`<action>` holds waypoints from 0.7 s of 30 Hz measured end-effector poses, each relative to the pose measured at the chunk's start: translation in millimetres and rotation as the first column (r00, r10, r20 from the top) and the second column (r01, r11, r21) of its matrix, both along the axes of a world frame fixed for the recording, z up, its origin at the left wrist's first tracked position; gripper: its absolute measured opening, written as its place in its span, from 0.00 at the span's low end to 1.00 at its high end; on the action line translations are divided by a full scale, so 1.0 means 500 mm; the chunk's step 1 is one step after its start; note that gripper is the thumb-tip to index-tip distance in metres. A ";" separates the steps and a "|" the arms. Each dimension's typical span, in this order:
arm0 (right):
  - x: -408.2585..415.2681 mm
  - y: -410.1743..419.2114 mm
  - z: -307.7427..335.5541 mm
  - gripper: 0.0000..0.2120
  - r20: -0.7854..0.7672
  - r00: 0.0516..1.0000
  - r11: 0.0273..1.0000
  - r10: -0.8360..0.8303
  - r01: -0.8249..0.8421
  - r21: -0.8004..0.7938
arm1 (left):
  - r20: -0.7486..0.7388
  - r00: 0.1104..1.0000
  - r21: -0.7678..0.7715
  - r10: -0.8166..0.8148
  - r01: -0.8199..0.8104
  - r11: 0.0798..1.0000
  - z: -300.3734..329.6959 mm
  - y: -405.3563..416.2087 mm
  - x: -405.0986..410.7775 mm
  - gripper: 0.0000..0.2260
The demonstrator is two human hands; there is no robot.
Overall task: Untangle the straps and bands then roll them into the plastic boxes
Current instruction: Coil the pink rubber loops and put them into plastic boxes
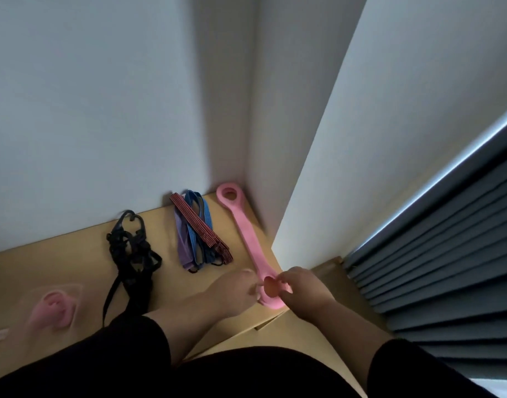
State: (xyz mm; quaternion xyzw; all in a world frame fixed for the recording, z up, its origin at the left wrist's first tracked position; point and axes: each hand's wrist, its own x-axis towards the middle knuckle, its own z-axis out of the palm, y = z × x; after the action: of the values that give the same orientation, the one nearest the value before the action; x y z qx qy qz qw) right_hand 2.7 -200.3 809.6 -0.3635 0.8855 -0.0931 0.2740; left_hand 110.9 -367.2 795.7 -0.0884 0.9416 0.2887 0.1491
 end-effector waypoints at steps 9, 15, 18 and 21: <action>0.007 0.024 -0.036 0.22 -0.101 0.950 0.949 0.295 -0.280 0.144 | 0.096 0.977 -0.055 -0.189 0.195 0.979 -0.043 0.032 -0.010 0.15; 0.000 0.002 -0.031 0.14 -0.205 0.919 0.942 0.336 -0.323 0.095 | 0.061 0.991 -0.044 -0.119 0.122 0.992 -0.035 0.036 -0.010 0.13; -0.006 -0.014 -0.010 0.13 -0.205 0.927 0.946 0.315 -0.324 -0.013 | 0.003 0.999 -0.016 0.033 -0.033 0.999 -0.009 0.019 -0.004 0.08; -0.018 -0.039 0.026 0.12 -0.211 0.933 0.938 0.290 -0.321 -0.128 | -0.079 0.983 -0.033 0.168 -0.171 0.985 0.026 -0.011 0.003 0.09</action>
State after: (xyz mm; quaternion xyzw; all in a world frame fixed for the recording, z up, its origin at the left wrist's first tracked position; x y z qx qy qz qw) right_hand -6.2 -220.0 822.8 -0.5251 0.8296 -0.0854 0.1697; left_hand 112.6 -372.8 808.9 -0.1601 0.9412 0.2846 0.0862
